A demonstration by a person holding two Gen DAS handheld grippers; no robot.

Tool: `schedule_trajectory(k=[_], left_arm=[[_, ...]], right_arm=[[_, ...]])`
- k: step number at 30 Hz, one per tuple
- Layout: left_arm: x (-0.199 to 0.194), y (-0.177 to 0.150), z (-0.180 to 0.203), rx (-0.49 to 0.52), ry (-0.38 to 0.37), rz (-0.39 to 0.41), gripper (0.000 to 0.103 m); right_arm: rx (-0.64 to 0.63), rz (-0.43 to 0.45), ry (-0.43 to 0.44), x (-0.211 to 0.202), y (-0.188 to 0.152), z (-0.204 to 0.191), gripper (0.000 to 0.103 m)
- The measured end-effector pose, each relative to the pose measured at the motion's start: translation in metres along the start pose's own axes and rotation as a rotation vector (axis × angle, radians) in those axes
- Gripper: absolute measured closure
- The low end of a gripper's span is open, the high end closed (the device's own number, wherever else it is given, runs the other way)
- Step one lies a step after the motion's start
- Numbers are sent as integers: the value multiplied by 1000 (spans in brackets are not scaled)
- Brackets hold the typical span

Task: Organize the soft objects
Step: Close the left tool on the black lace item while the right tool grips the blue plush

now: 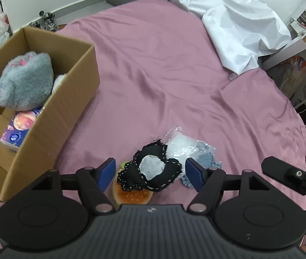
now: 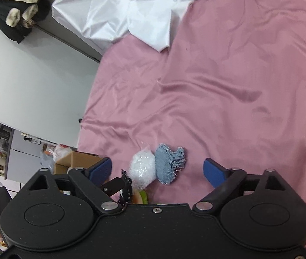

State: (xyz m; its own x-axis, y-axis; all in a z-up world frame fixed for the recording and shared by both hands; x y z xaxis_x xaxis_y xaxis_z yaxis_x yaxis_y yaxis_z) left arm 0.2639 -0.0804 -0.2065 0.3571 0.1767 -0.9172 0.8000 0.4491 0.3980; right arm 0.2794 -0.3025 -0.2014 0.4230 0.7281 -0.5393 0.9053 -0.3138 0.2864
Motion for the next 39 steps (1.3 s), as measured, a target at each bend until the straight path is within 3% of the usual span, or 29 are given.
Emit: schedule_trajectory(k=[6, 11, 14, 19, 27, 28, 29, 32, 39], left_arm=[[21, 2, -3, -18, -21, -34, 38], [29, 7, -6, -35, -61, -50, 54], [29, 11, -6, -37, -80, -58, 59], [29, 16, -8, -34, -106, -67, 62], [26, 21, -14, -37, -113, -56, 62], [25, 21, -14, -39, -113, -54, 62], [23, 22, -14, -40, -112, -51, 62], [18, 23, -17, -44, -110, -41, 62], [-2, 22, -21, -36, -100, -2, 62]], right_arm=[[25, -20, -35, 14, 2, 10, 27], [81, -53, -53, 32, 3, 21, 35], [99, -73, -60, 44, 3, 23, 38], [124, -114, -73, 64, 1, 23, 45], [109, -132, -124, 82, -3, 23, 46], [93, -129, -137, 84, -4, 21, 52], [92, -129, -149, 85, -4, 21, 67], [106, -126, -136, 83, -5, 23, 81], [70, -79, -106, 64, -6, 7, 83]])
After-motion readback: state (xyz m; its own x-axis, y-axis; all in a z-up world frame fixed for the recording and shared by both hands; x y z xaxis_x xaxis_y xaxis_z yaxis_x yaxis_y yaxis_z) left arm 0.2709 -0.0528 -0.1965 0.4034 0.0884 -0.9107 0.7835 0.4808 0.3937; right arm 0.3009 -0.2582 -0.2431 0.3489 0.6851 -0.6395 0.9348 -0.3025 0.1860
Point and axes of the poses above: each gripper's, at about its wrist camera, not at the fingertips, and x roughly the way its jaws point, z to its right, y to its top, the point moved 3 cm from there along x, roughly the way its jaws point, and after that the axes turned 14 degrees about y, right-handed, at the moved point
